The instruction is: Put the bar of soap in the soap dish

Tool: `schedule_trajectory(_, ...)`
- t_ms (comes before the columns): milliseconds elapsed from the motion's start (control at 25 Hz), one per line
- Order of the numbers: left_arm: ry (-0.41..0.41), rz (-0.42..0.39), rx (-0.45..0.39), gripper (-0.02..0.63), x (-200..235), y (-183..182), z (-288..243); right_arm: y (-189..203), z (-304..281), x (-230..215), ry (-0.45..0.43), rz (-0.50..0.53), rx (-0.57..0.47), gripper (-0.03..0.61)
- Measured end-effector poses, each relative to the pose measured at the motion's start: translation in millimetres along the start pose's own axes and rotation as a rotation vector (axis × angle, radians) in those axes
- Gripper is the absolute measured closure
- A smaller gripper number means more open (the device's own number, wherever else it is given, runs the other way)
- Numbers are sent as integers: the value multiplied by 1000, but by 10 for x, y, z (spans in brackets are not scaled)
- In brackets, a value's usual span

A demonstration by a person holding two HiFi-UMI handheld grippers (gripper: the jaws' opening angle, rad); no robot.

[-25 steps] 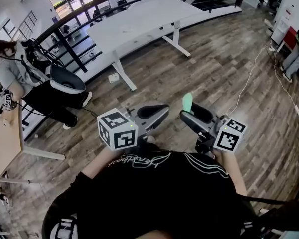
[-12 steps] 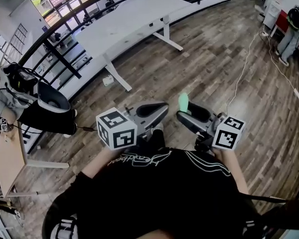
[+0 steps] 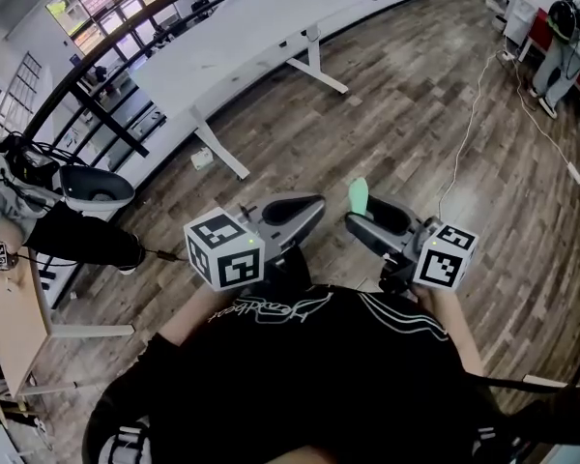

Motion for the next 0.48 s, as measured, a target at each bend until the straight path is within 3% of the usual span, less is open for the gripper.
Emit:
schedule_trajectory(360,-53,29,-15,604,853,-54,14,-143,-710,-604,-12,-17,21,365)
schedule_trajectory(480,-78,42,-17,604,1342,-202,43,-264,-1146,-876,-21,-31,31,365)
Point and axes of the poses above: the fingertips, and each gripper's own axes: z backward along the fingers, x to its left, y out of its underside, the point moved 7 cm from there along z, backward along the fingers
